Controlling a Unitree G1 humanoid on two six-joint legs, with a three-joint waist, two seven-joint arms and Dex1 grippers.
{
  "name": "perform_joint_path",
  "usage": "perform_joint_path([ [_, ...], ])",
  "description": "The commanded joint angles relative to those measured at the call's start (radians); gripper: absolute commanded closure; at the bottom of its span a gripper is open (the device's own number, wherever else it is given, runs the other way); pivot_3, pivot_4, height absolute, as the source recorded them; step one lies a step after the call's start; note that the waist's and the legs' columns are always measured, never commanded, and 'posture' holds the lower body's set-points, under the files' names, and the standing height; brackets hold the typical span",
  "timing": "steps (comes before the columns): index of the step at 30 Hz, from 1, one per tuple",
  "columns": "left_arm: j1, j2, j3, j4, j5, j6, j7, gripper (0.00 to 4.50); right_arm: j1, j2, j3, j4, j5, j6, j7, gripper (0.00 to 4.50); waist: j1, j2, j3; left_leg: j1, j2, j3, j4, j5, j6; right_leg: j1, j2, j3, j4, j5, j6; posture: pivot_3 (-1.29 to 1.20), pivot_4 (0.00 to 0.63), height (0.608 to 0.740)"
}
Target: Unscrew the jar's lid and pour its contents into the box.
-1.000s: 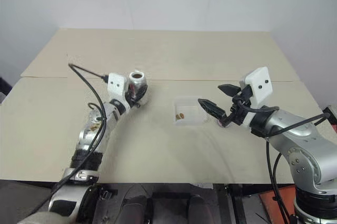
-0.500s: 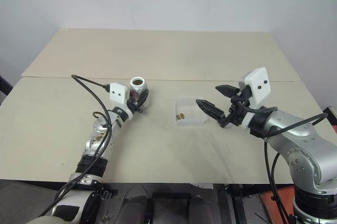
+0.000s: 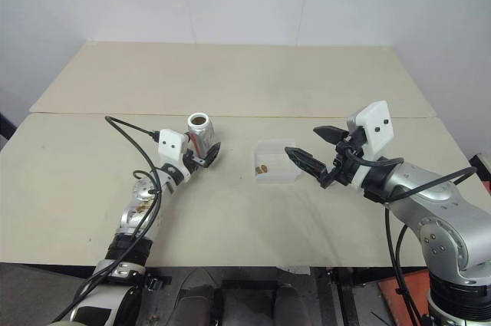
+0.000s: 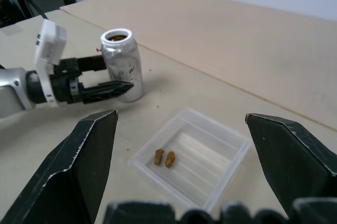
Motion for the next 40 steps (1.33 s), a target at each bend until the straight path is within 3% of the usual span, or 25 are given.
perform_joint_path([
  [1, 0.059, 0.057, -0.003, -0.181, -0.016, 0.070, -0.044, 0.04, 0.014, -0.023, -0.020, -0.030, -0.006, -0.025, 0.012, 0.00, -0.002, 0.000, 0.000, 0.000, 0.000, 0.000, 0.000, 0.000, 0.000, 0.000, 0.000, 0.000, 0.000, 0.000, 0.000, 0.00, 0.150, 0.740],
  [7, 0.209, 0.175, 0.007, -0.470, -0.068, 0.222, -0.125, 0.04, 0.060, -0.075, -0.044, -0.010, -0.028, -0.066, 0.091, 0.00, -0.002, 0.000, 0.000, 0.001, 0.000, 0.000, -0.001, 0.000, 0.000, 0.000, 0.000, 0.000, -0.001, 0.000, 0.000, 0.00, 0.150, 0.740],
  [13, 0.314, 0.340, 0.114, -0.665, -0.240, 0.343, -0.292, 0.04, 0.140, -0.152, -0.082, 0.040, -0.059, -0.169, 0.268, 0.00, -0.005, 0.000, 0.000, 0.002, 0.001, 0.001, -0.001, 0.000, 0.000, 0.001, 0.000, 0.001, -0.001, 0.000, 0.000, 0.00, 0.150, 0.740],
  [16, 0.337, 0.446, 0.172, -0.678, -0.310, 0.292, -0.437, 0.04, 0.161, -0.185, -0.085, 0.080, -0.078, -0.211, 0.341, 0.00, -0.009, 0.000, 0.000, 0.004, 0.001, 0.002, -0.002, 0.000, 0.000, 0.001, 0.000, 0.001, -0.001, -0.001, -0.001, 0.00, 0.150, 0.740],
  [24, 0.335, 0.584, 0.284, -0.586, -0.410, 0.191, -0.676, 0.04, 0.158, -0.225, -0.067, 0.158, -0.133, -0.273, 0.439, 0.00, -0.011, 0.001, -0.001, 0.007, 0.001, 0.004, -0.003, 0.000, 0.000, 0.002, 0.000, 0.002, -0.002, -0.001, -0.002, 0.00, 0.150, 0.740],
  [40, 0.359, 0.554, 0.307, -0.618, -0.455, 0.202, -0.641, 0.04, 0.195, -0.234, -0.053, 0.132, -0.173, -0.289, 0.488, 0.00, -0.010, 0.001, -0.001, 0.006, 0.002, 0.004, -0.003, 0.000, 0.000, 0.002, 0.000, 0.002, -0.002, -0.001, -0.002, 0.00, 0.150, 0.740],
])
